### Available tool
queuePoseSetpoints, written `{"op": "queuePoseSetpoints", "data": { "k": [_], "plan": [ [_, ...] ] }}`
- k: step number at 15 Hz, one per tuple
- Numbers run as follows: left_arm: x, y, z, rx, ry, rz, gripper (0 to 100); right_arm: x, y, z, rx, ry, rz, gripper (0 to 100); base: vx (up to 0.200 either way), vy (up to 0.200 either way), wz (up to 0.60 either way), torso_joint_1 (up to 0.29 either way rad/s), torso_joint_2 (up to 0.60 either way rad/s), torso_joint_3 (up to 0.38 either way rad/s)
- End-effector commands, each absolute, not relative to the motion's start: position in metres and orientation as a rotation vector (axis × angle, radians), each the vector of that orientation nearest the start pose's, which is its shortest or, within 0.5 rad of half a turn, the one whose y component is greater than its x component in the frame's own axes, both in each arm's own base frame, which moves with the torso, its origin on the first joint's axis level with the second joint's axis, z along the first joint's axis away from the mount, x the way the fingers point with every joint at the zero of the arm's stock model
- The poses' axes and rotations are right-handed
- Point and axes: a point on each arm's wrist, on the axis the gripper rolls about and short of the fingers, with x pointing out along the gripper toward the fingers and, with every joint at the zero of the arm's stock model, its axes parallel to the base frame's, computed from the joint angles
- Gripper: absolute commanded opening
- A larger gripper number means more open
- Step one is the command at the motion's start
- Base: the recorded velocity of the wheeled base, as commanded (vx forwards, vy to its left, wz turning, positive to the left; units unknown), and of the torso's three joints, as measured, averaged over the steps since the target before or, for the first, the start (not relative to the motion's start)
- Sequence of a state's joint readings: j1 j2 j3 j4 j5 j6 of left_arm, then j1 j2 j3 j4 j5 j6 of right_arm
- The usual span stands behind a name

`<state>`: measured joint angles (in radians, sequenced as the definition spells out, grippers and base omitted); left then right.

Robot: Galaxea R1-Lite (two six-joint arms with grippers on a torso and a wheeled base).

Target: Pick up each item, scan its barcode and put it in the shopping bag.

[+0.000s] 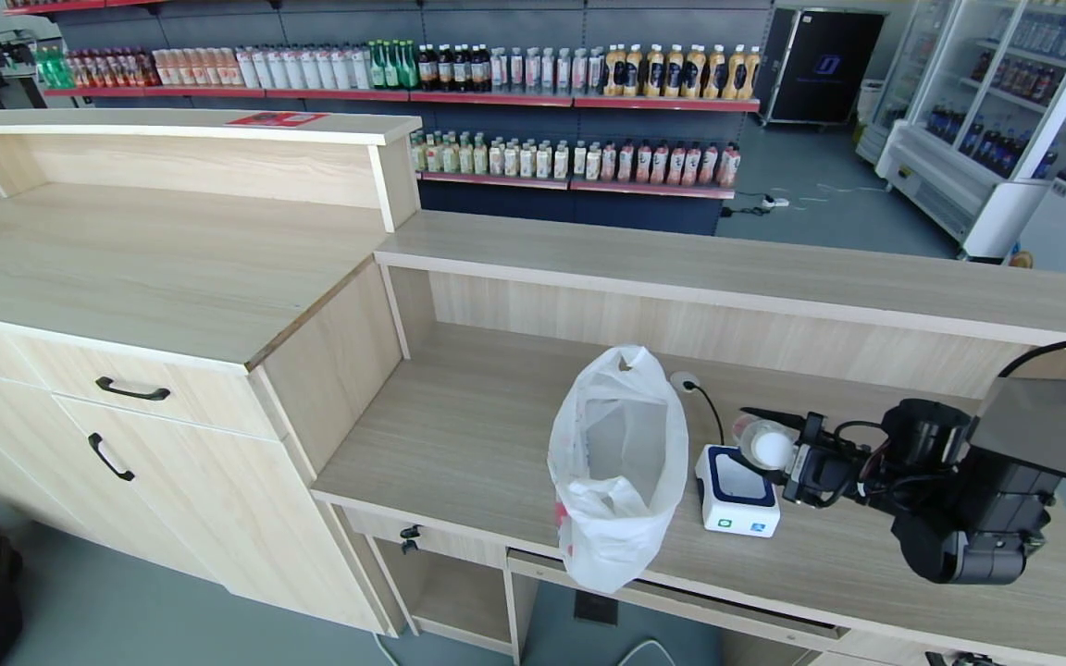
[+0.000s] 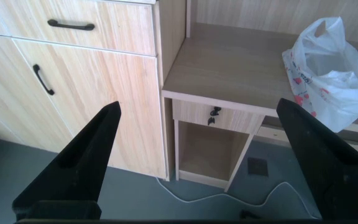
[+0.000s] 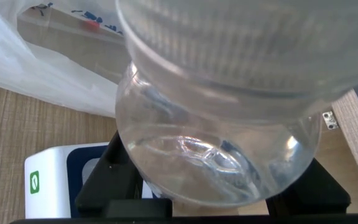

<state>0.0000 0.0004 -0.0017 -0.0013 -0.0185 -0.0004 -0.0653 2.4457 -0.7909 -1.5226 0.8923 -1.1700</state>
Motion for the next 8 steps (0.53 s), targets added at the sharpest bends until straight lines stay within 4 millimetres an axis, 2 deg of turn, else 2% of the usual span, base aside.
{"op": "queuePoseSetpoints", "data": {
  "k": [1, 6, 8],
  "plan": [
    [-0.023, 0.0, 0.076, 0.0, -0.003, -0.018, 100, 0.386, -0.008, -0.001, -1.038, -0.376, 0.791, 0, 0.0, 0.0, 0.0, 0.0, 0.0, 0.0],
    [-0.023, 0.0, 0.076, 0.0, -0.003, -0.018, 100, 0.387, -0.009, -0.003, -1.009, -0.363, 0.792, 0, 0.0, 0.0, 0.0, 0.0, 0.0, 0.0],
    [-0.023, 0.0, 0.076, -0.002, -0.003, -0.018, 100, 0.39, -0.01, 0.014, -0.969, -0.374, 0.775, 0, 0.0, 0.0, 0.0, 0.0, 0.0, 0.0]
  ]
}}
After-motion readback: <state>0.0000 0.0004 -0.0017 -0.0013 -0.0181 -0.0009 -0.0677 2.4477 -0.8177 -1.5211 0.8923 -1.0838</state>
